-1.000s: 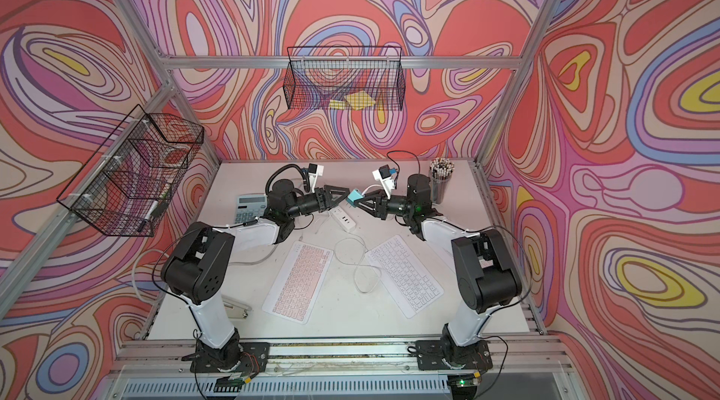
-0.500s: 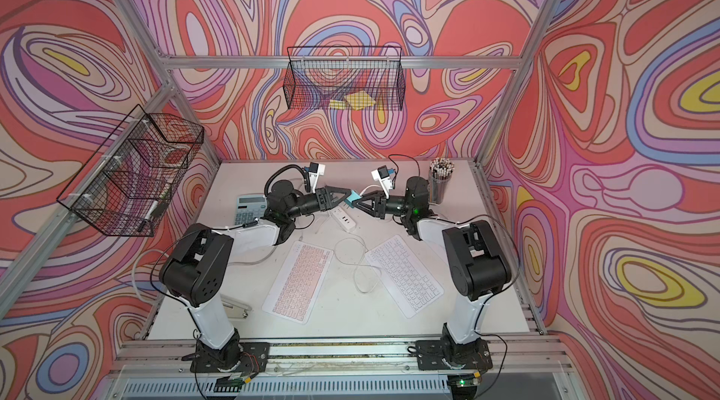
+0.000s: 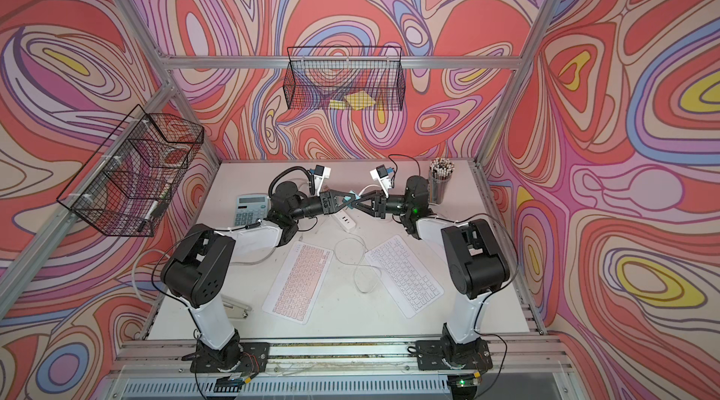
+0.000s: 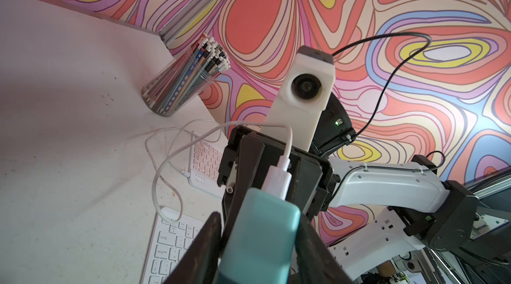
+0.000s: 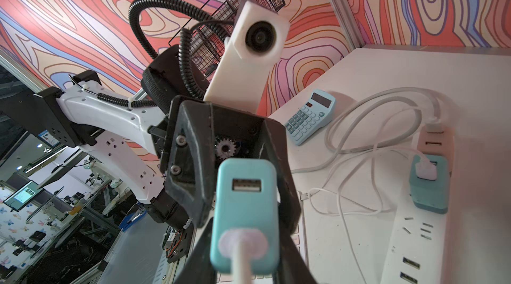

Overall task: Unplug the wireless keyboard
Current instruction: Remove the power cord from the plug.

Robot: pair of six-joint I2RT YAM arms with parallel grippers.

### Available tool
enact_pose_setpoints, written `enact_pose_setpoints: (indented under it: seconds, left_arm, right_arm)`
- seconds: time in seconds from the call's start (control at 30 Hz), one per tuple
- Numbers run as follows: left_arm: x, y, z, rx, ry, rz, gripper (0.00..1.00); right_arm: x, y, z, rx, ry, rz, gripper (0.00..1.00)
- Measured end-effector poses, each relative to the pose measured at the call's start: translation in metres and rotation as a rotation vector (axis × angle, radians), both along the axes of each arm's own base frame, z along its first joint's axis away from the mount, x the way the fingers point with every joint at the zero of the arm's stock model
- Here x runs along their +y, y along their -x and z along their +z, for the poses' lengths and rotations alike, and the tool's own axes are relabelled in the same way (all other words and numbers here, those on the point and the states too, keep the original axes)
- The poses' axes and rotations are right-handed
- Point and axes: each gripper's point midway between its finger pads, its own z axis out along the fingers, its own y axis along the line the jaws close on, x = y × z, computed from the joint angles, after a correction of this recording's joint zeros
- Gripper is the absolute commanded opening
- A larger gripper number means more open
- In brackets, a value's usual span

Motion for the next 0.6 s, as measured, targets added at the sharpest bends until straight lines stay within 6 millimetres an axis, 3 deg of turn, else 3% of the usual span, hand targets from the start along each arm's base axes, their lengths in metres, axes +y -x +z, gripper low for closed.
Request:
enact_pose_setpoints:
  seconds: [0.07, 0.17, 0.4, 0.6]
  left_arm:
    - [0.0, 0.0, 0.0, -0.012, -0.003, -0.002, 0.3]
    - [0.001, 0.002, 0.002, -0.044, -0.005, -0.016, 0.0]
    - [0.001, 0.004, -0.002, -0.085, -0.035, -0.025, 0.0]
    - [0.011, 0.005, -0.008, -0.077, -0.17, 0.058, 0.0]
  right_arm:
    - [0.0, 0.001, 0.0, 0.015, -0.002, 0.008, 0.13]
    - [-0.001, 0.005, -0.001, 0.06, -0.003, 0.036, 0.15]
    - [-0.001, 0.007, -0.006, 0.108, 0.011, 0.046, 0.31]
    - [0.001, 0.002, -0.012, 0.088, 0.06, -0.012, 0.45]
